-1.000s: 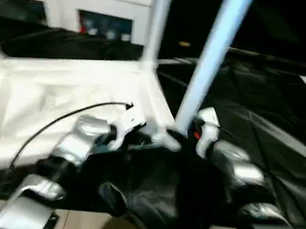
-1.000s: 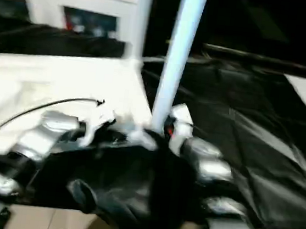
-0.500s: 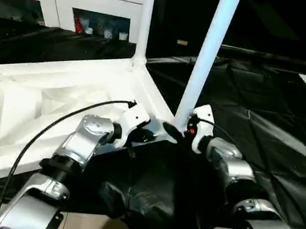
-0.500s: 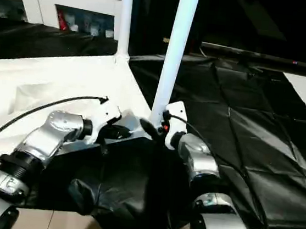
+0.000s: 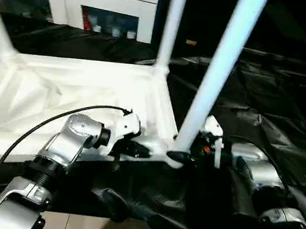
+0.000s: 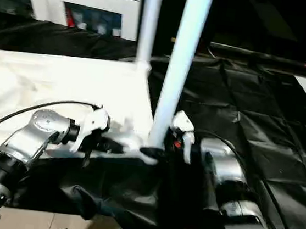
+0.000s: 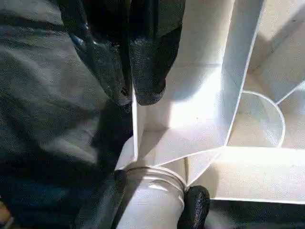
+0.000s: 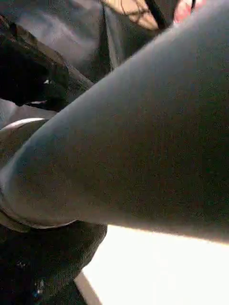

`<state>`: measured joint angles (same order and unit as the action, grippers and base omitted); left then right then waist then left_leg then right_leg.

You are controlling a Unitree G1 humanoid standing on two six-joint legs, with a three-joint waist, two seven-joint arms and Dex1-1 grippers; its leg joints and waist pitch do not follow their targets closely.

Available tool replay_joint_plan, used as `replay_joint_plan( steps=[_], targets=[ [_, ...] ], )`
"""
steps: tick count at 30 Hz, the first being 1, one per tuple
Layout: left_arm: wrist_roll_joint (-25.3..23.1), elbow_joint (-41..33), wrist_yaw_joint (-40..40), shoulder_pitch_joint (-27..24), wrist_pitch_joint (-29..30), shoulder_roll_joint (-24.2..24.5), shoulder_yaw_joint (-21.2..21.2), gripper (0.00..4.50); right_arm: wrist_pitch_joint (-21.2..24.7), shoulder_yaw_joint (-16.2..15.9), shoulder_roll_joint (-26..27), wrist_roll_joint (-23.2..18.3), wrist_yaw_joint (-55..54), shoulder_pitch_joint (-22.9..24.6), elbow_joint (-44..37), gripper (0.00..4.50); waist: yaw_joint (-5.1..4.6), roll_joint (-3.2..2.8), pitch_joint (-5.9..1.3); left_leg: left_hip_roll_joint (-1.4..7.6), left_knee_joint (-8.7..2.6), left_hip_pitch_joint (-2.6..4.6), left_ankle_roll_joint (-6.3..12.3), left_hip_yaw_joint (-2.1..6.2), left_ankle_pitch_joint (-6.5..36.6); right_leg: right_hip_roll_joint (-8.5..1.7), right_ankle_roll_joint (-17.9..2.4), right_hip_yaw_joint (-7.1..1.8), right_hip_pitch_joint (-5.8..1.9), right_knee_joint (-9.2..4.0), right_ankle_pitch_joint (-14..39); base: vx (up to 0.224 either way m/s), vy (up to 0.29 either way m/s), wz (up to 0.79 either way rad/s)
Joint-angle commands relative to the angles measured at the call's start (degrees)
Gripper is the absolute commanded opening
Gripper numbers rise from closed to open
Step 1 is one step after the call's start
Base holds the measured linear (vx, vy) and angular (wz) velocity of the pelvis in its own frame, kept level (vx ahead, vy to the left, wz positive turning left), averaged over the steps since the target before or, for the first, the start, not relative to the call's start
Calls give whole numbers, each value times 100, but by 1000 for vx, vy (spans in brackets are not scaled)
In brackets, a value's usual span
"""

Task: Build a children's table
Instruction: Rotate leg to tighten

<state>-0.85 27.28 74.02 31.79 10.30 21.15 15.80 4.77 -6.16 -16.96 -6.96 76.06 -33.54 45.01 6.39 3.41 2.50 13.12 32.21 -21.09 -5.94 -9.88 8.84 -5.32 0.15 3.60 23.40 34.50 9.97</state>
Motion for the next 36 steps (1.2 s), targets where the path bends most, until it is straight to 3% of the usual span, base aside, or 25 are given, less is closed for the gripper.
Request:
replay_joint_plan(
  steps=[1, 5, 9, 12, 15, 16, 18, 22, 23, 25, 26, 27, 29, 32, 34, 36],
  targets=[
    [271, -324, 57, 109, -119, -117, 36, 0, 199, -437, 128, 10, 525, 147, -224, 313, 0, -49, -323, 39, -354, 101, 162, -99, 1680, -203, -1304, -179, -252, -375, 1310, 0, 0, 0],
    [241, -308, 45, 109, -96, -99, 24, 0, 264, -454, 164, 23, 575, 197, -292, 273, 11, -42, -316, 40, -368, 89, 83, -85, 1740, -208, -1205, -184, -239, -385, 1524, 0, 0, 0],
    [148, -200, -267, 164, -65, -191, -42, 0, 242, -404, 236, 12, 311, 242, -328, 266, 4, -37, -320, 35, -371, 81, 51, -75, 1744, -210, -1151, -183, -241, -390, 1612, 0, 0, 0],
    [-10, 17, -860, 312, -3, -355, -131, 0, 121, -144, 476, 74, -592, 133, -47, 262, -21, -19, -315, 18, -375, 85, 1, -70, 1755, -216, -1099, -191, -221, -405, 1696, 0, 0, 0],
    [-91, 149, -1281, 417, 73, -489, -204, 0, 44, 101, 726, 198, -1726, -32, 332, 261, -68, -9, -303, -2, -387, 85, -101, -46, 1897, -230, -952, -177, -213, -443, 2154, 0, 0, 0],
    [-150, 248, -1655, 501, 146, -645, -266, 0, 14, 327, 963, 205, -2638, -198, 683, 261, -98, 11, -307, -4, -385, 86, -126, -42, 1941, -233, -905, -178, -197, -454, 2270, 0, 0, 0],
    [-182, 304, -1871, 548, 186, -740, -300, 0, 7, 435, 1082, 186, -3054, -281, 857, 260, -171, -9, -304, -5, -393, 78, -202, -19, 2011, -240, -860, -169, -195, -457, 2406, 0, 0, 0],
    [-237, 357, -2330, 626, 316, -973, -360, 0, 38, 768, 1441, 36, -4011, -497, 1193, 260, -199, 1, -324, -4, -380, 56, -100, -37, 1801, -219, -934, -184, -202, -425, 1937, 0, 0, 0],
    [-272, 373, -2546, 653, 350, -1066, -389, 0, -38, 856, 1582, -8, -4286, -569, 1289, 260, -207, 44, -335, -13, -371, 40, -77, -48, 1689, -208, -954, -181, -216, -411, 1785, 0, 0, 0],
    [-312, 357, -2783, 670, 420, -1202, -398, 0, -201, 943, 1795, -16, -4627, -683, 1441, 260, -209, 18, -339, -7, -369, 37, -84, -51, 1548, -218, -1021, -184, -222, -380, 1561, 0, 0, 0],
    [-327, 336, -2822, 664, 421, -1247, -372, 0, -260, 966, 1877, -28, -4635, -729, 1501, 260, -202, 39, -347, -9, -365, 31, -64, -57, 1510, -216, -1010, -178, -234, -379, 1523, 0, 0, 0],
    [-335, 321, -2829, 659, 417, -1270, -351, 0, -291, 978, 1921, -35, -4617, -758, 1542, 315, -191, 23, -343, -8, -357, 43, -34, -65, 1497, -212, -1014, -186, -218, -378, 1444, 0, 0, 0],
    [-319, 279, -2747, 627, 365, -1281, -305, 0, -299, 1024, 1990, -129, -4467, -802, 1549, 329, -185, -19, -359, -11, -349, 33, 38, -67, 1335, -192, -1105, -188, -246, -328, 1012, 0, 0, 0],
    [-303, 285, -2625, 605, 194, -1230, -244, 0, -365, 953, 1926, -68, -4325, -800, 1489, 357, -189, -14, -353, -19, -344, 35, 64, -80, 1373, -184, -1161, -189, -252, -332, 899, 0, 0, 0],
    [-306, 345, -2529, 612, 83, -1147, -227, 0, -442, 728, 1645, 97, -3804, -656, 1207, 366, -186, -51, -344, -20, -350, 38, 56, -76, 1484, -186, -1159, -189, -257, -347, 1020, 0, 0, 0],
    [-331, 368, -2505, 611, 70, -1113, -236, 0, -476, 667, 1461, 95, -3455, -559, 1033, 366, -178, -27, -346, -18, -340, 38, 88, -79, 1553, -184, -1128, -192, -274, -362, 1083, 0, 0, 0]
  ],
)
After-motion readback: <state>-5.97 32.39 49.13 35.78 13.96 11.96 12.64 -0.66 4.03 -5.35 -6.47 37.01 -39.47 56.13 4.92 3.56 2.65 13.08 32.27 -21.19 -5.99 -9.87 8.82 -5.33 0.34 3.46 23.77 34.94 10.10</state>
